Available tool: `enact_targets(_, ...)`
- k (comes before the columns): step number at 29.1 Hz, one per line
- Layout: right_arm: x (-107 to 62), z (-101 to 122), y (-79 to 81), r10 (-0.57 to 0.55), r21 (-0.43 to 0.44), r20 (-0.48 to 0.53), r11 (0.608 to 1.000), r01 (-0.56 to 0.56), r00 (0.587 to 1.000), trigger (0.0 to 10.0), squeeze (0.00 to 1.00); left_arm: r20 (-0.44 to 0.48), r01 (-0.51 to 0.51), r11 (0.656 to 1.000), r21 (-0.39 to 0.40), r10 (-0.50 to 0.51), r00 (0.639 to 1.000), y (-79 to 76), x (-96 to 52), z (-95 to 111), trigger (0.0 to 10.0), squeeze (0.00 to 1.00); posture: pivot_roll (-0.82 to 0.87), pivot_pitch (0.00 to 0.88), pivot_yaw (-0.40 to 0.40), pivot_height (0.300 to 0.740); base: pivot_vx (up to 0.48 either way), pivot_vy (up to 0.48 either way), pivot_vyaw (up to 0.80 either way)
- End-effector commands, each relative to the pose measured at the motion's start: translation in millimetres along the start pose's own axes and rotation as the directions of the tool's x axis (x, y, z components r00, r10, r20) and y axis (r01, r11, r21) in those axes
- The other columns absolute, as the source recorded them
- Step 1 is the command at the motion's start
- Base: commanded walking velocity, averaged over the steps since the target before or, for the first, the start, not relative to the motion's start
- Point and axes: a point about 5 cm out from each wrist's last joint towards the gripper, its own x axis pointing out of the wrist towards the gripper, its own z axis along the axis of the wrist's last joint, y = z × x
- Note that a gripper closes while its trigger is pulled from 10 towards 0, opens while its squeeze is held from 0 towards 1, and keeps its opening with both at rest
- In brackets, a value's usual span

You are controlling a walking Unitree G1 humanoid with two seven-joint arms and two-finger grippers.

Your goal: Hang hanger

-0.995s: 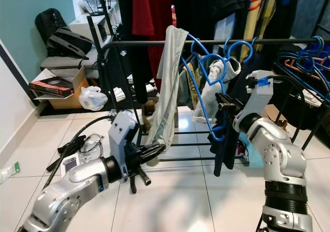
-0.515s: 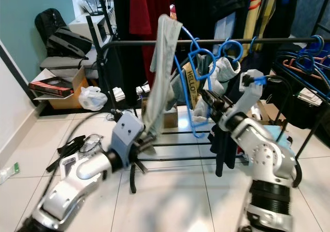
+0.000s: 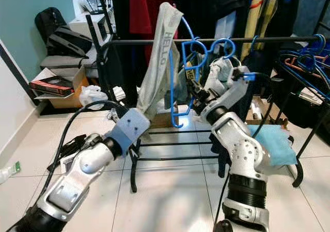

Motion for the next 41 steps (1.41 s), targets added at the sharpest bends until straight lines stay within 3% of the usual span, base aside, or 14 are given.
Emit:
enact_targets(1,0.2,1.3,8.2,0.044,-0.073,-0.010,0.996,-0.044,0.999,10.0,0.00,0.005,0.031,0.999,-0.032,-0.031,0.999,-5.4,-1.8,-3.1,10.0,1.00,-0.07,0.000,0.040,0.740,0.000,0.000,0.00)
enact_targets(7,-3.5,-2.3,13.8,0.089,-0.235,-0.084,0.966,-0.106,0.993,10.0,0.00,0.028,0.076,0.997,-0.034,-0.075,0.997,-10.1,-2.2,0.3,10.0,1.00,-0.07,0.000,0.040,0.740,0.000,0.000,0.00)
enact_targets(8,-5.8,-3.5,17.0,0.113,-0.294,-0.109,0.945,-0.140,0.988,10.0,0.00,0.039,0.092,0.995,-0.037,-0.091,0.995,-10.4,-2.8,1.9,10.0,0.22,-0.07,0.000,0.041,0.740,0.000,0.000,0.00)
enact_targets(9,-5.8,-3.5,17.0,0.113,-0.294,-0.109,0.945,-0.140,0.988,10.0,0.00,0.039,0.092,0.995,-0.037,-0.091,0.995,-10.4,-2.8,1.9,10.0,0.22,-0.07,0.000,0.041,0.740,0.000,0.000,0.00)
enact_targets(10,-8.7,-3.5,20.1,0.142,-0.344,-0.127,0.922,-0.178,0.982,10.0,0.00,0.051,0.096,0.994,-0.047,-0.094,0.994,-7.9,-3.6,4.1,10.0,0.00,-0.07,0.000,0.043,0.740,0.000,0.000,0.00)
enact_targets(16,-17.1,-0.7,22.5,0.204,-0.460,-0.166,0.850,-0.258,0.965,10.0,0.00,0.098,0.058,0.993,-0.103,-0.048,0.994,7.7,-4.6,14.0,10.0,0.00,-0.07,0.000,0.044,0.740,0.000,0.000,0.00)
enact_targets(18,-23.8,13.0,15.5,0.223,-0.531,-0.129,0.808,-0.258,0.966,10.0,0.00,0.158,-0.004,0.988,-0.157,0.029,0.987,31.5,-5.9,29.9,10.0,0.00,-0.06,0.000,0.043,0.740,0.000,0.000,0.00)
enact_targets(23,-26.8,19.3,13.4,0.236,-0.557,-0.114,0.789,-0.259,0.965,10.0,0.00,0.187,-0.026,0.984,-0.174,0.059,0.981,42.4,-7.6,37.7,10.0,0.00,-0.06,0.000,0.043,0.740,0.000,0.000,0.00)
enact_targets(25,-31.2,30.2,10.7,0.260,-0.608,-0.103,0.747,-0.267,0.960,10.0,0.00,0.280,-0.074,0.975,-0.212,0.133,0.951,74.3,-14.9,63.4,10.0,0.00,-0.05,0.000,0.040,0.740,0.000,0.000,0.00)
enact_targets(27,-31.2,30.2,10.7,0.260,-0.608,-0.103,0.747,-0.267,0.960,10.0,0.00,0.280,-0.074,0.975,-0.212,0.133,0.951,74.3,-14.9,63.4,10.0,0.00,-0.05,0.000,0.040,0.740,0.000,0.000,0.00)
enact_targets(30,-31.6,31.7,11.2,0.281,-0.647,-0.135,0.702,-0.299,0.950,10.0,0.00,0.369,-0.132,0.959,-0.251,0.221,0.903,101.9,-23.2,89.9,10.0,0.00,-0.04,0.000,0.040,0.740,0.000,0.000,0.00)
enact_targets(34,-31.2,28.1,12.4,0.293,-0.657,-0.163,0.680,-0.325,0.942,10.0,0.00,0.388,-0.165,0.950,-0.267,0.262,0.883,108.2,-24.9,97.5,10.0,0.00,-0.04,0.000,0.034,0.740,0.000,0.000,0.00)
enact_targets(36,-28.9,14.3,15.6,0.306,-0.662,-0.222,0.650,-0.373,0.926,10.0,0.00,0.373,-0.280,0.904,-0.324,0.394,0.840,114.5,-23.2,101.4,10.0,0.00,-0.04,0.000,0.029,0.740,0.000,0.000,0.00)
enact_targets(41,-27.0,4.6,17.5,0.322,-0.658,-0.245,0.637,-0.401,0.915,10.0,0.00,0.319,-0.345,0.868,-0.358,0.461,0.828,113.0,-19.6,97.0,10.0,0.00,-0.04,0.000,0.027,0.740,0.000,0.000,0.00)
